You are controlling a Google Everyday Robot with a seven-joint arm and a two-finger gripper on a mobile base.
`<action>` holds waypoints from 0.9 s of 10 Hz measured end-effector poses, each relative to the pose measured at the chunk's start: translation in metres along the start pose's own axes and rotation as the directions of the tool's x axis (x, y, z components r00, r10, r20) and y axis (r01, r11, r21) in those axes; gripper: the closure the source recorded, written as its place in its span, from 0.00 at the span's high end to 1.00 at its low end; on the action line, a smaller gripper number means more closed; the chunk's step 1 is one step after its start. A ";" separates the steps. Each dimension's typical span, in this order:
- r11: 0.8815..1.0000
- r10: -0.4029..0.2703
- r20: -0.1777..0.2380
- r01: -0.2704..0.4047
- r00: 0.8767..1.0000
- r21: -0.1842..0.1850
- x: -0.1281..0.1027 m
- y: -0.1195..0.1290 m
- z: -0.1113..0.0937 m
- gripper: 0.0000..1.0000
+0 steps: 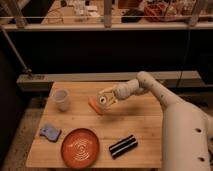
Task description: Stand the bottle upright
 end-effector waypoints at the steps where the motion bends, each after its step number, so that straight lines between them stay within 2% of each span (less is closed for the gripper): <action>1: 1.000 -0.005 0.000 0.005 1.000 0.000 0.001 0.000 0.000 0.05; 5: 1.000 -0.018 0.003 0.018 1.000 -0.002 0.004 0.001 0.002 0.05; 9: 1.000 -0.002 0.006 0.002 1.000 -0.009 0.002 0.003 0.000 0.05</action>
